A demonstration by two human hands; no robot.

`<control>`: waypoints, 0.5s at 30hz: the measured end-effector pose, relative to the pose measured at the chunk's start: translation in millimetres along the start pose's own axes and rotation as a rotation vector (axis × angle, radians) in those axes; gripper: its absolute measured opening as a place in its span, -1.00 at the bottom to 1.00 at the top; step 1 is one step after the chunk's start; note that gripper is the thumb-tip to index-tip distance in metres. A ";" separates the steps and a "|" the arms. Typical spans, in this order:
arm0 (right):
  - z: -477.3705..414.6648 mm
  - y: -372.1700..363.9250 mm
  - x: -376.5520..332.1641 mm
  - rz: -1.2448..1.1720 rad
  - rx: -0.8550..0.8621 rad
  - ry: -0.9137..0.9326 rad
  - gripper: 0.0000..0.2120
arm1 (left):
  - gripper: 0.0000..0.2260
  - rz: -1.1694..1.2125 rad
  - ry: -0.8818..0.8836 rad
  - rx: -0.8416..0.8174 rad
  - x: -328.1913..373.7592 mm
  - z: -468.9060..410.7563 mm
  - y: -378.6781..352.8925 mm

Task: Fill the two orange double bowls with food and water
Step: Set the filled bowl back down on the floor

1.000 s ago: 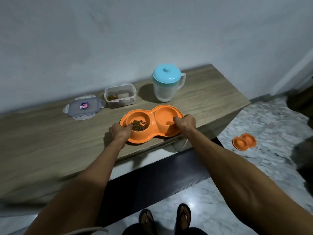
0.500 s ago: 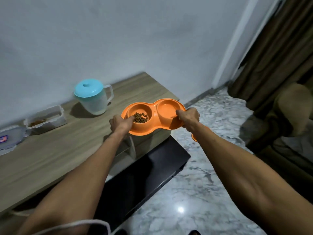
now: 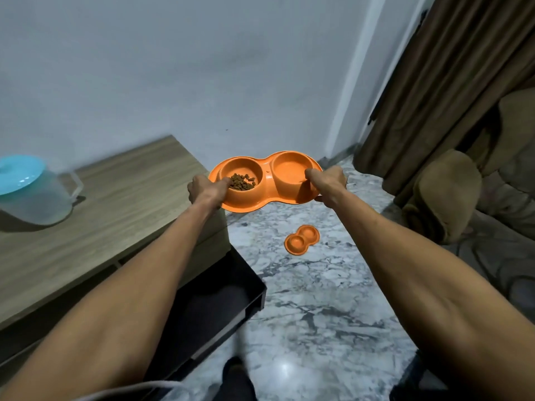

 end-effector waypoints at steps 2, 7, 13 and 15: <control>-29.0 9.8 -10.4 -0.003 0.003 -0.006 -0.61 | -0.54 0.003 -0.020 -0.004 19.5 -13.3 -25.0; -109.0 17.9 -45.6 -0.018 -0.001 -0.004 -0.59 | -0.62 0.052 -0.014 -0.002 48.3 -65.0 -91.2; -212.1 9.8 -74.8 0.032 0.038 0.018 -0.41 | -0.61 0.074 0.045 0.015 65.8 -129.1 -162.2; -234.6 5.2 -82.2 0.062 0.041 0.016 -0.49 | -0.59 0.069 0.070 0.025 61.4 -147.2 -183.9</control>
Point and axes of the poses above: each hand's wrist, its own z-axis away from the middle knuckle, its own y-axis out of the back of the hand, x = y × z, the point moved 7 cm from there along -z, towards the middle knuckle, and after that the axes turned 14 degrees about -y, right-handed, at the moved point
